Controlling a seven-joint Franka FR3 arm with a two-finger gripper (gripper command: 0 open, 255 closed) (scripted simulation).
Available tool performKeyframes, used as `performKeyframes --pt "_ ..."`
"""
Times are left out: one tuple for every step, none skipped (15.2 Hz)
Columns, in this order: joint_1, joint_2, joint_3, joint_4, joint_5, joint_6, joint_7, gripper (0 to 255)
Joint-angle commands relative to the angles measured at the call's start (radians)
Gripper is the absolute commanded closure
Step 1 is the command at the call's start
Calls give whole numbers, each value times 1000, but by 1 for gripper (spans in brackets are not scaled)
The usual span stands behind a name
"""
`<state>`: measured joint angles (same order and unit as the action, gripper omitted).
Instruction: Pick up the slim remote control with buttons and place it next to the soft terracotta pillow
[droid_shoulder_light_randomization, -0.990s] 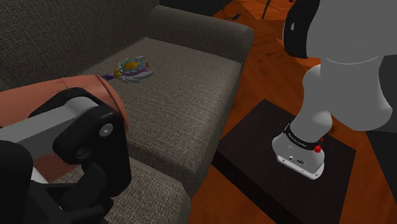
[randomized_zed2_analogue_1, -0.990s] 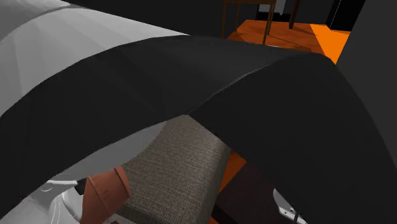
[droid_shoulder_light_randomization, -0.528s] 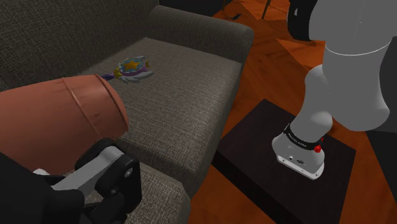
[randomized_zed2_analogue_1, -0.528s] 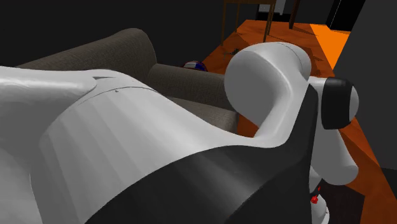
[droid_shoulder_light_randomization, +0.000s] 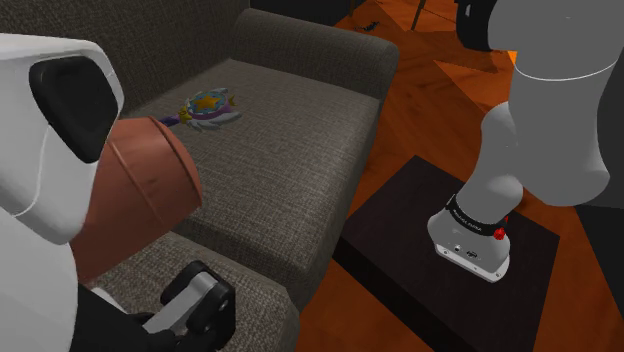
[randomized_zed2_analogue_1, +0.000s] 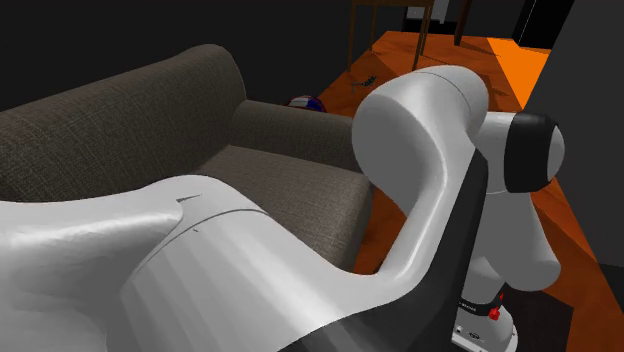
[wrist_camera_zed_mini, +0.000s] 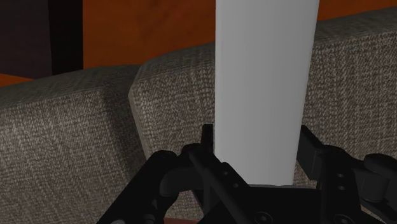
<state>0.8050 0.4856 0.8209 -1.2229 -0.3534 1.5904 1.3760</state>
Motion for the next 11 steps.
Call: performKeyframes --pt "-13 -6 1 -42 3 36 3 255" --pt "-18 -8 2 -60 5 51 4 255" --pt "-23 -10 2 -77 6 65 5 255" --pt "-28 -12 2 -94 6 80 6 255" --pt "-33 -13 2 -110 7 94 7 255" --pt "-37 -15 2 -126 7 108 8 255" --pt "-40 -15 2 -141 7 122 9 255" --pt "-44 -16 2 -156 7 136 10 255" --pt "-47 -16 1 -170 7 149 12 255" --pt "-50 -16 1 -184 6 163 13 255" --pt "-53 -15 0 -198 5 176 14 255"
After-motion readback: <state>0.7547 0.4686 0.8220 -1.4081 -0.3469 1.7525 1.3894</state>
